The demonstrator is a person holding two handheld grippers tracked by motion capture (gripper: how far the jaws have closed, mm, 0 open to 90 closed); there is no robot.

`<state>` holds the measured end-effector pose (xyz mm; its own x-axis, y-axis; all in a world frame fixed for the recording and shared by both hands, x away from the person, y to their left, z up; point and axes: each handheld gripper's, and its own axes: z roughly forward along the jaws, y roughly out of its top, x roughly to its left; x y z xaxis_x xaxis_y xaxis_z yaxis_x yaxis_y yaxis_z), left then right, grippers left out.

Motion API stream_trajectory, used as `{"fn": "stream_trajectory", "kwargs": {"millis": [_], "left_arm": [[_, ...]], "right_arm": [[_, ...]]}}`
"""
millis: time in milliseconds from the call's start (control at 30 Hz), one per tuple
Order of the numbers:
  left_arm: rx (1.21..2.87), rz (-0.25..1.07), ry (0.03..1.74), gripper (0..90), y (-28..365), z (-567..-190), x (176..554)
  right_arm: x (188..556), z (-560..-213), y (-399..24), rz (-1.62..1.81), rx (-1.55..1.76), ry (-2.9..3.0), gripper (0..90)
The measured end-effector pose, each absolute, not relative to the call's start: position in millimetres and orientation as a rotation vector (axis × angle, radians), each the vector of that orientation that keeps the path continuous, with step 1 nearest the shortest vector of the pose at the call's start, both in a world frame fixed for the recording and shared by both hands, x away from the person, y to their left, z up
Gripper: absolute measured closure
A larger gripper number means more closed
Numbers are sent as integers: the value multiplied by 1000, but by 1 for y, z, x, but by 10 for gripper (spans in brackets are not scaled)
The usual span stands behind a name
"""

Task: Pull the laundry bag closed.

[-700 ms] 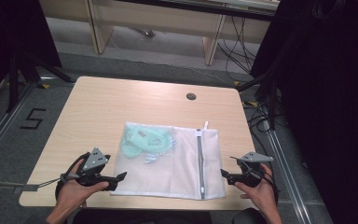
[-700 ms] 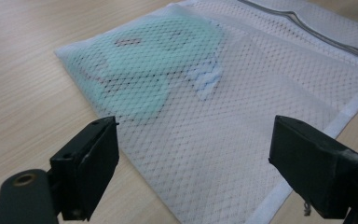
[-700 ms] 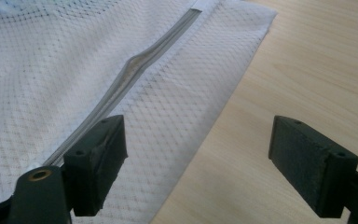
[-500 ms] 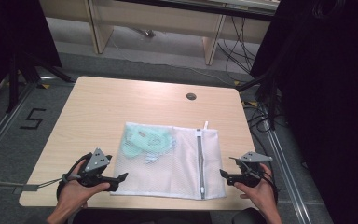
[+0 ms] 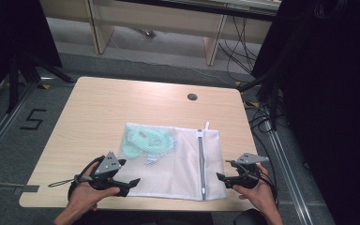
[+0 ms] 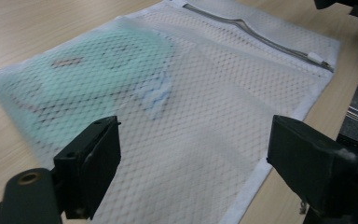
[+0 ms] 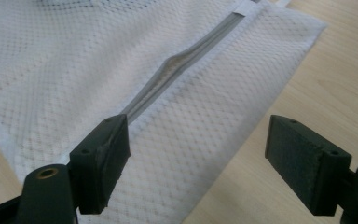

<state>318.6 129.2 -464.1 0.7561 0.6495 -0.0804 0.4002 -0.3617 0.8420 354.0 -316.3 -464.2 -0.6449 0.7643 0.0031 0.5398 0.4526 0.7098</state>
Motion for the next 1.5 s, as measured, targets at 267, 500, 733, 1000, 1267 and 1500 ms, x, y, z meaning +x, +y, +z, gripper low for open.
{"fn": "stream_trajectory", "kwargs": {"millis": [267, 500, 733, 1000, 1267, 1500], "left_arm": [[2068, 326, 693, 177, 110, -467, 316], [2076, 297, 682, 169, 96, -471, 319], [2101, 250, 635, 168, 70, -479, 321], [2117, 228, 610, 172, 57, -483, 324], [2115, 223, 604, 174, 55, -482, 327], [2131, 217, 567, 174, 51, -483, 327]], "right_arm": [[352, -465, -308, 993, 1059, 2433, 251], [350, -465, -300, 987, 1013, 2507, 282], [348, -470, -289, 1018, 935, 2547, 311], [348, -474, -280, 1001, 826, 2661, 346], [345, -475, -271, 982, 740, 2741, 413], [344, -476, -268, 969, 743, 2784, 483]]}}
